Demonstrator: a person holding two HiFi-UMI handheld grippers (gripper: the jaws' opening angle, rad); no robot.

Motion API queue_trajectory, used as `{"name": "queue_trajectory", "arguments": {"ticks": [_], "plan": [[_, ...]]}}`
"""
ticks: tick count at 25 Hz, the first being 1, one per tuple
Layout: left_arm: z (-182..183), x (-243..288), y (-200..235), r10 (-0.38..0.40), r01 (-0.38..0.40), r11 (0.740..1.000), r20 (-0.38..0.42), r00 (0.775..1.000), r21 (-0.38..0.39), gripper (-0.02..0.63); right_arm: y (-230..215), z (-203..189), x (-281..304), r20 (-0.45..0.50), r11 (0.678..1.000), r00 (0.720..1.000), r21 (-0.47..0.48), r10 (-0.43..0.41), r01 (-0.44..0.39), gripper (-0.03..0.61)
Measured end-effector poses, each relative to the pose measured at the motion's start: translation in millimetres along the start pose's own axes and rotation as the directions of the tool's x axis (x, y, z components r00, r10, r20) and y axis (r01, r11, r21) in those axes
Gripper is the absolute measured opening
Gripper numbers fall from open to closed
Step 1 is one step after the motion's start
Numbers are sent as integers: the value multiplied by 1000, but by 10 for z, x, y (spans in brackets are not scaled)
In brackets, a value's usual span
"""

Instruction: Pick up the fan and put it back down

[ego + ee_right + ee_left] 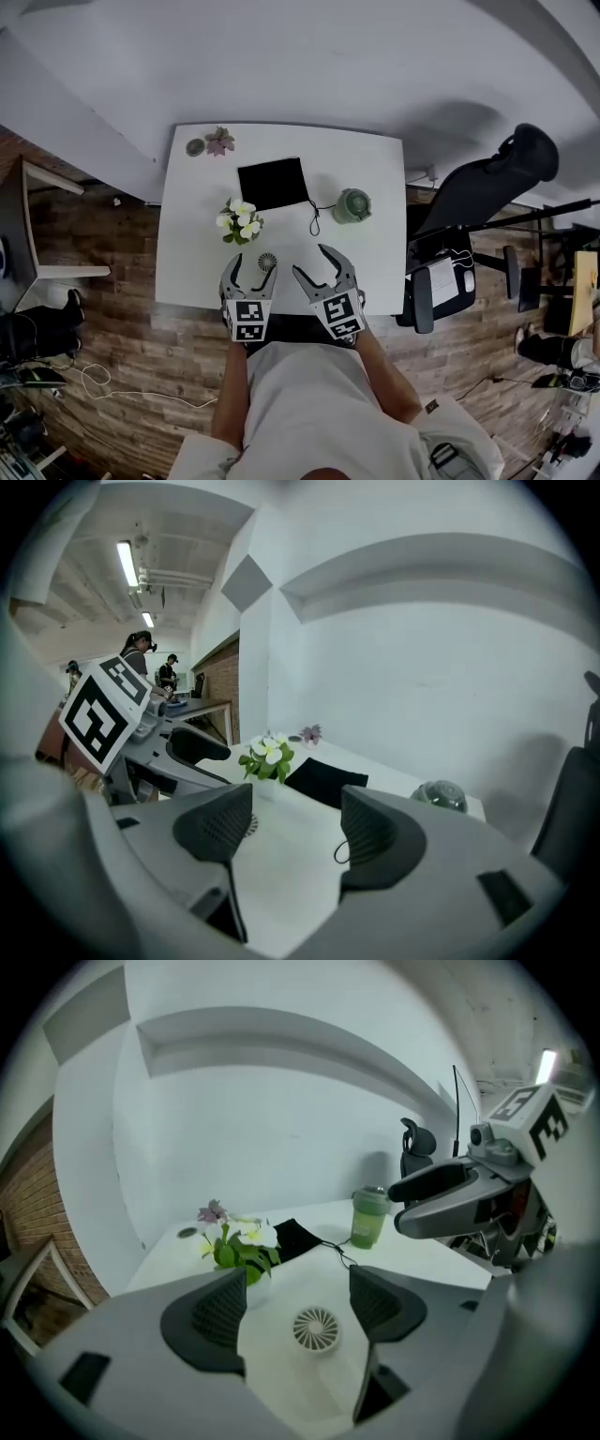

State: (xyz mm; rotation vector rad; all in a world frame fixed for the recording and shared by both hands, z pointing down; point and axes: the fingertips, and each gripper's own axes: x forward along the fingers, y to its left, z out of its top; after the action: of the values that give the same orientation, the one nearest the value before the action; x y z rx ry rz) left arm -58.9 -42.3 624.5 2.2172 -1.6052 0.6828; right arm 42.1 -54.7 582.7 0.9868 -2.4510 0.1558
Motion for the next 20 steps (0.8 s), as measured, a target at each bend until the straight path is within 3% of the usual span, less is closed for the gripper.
{"name": "queue_trajectory", "arguments": {"ticks": [8, 20], "plan": [[727, -481, 56, 65, -69, 997, 169, 984, 21, 341, -85, 635, -329, 164, 999, 986, -18, -23, 27, 299], [1506, -1280, 69, 84, -112, 992, 382, 920, 51, 339, 43, 1367, -789, 326, 995, 945, -72, -39, 66, 295]]}}
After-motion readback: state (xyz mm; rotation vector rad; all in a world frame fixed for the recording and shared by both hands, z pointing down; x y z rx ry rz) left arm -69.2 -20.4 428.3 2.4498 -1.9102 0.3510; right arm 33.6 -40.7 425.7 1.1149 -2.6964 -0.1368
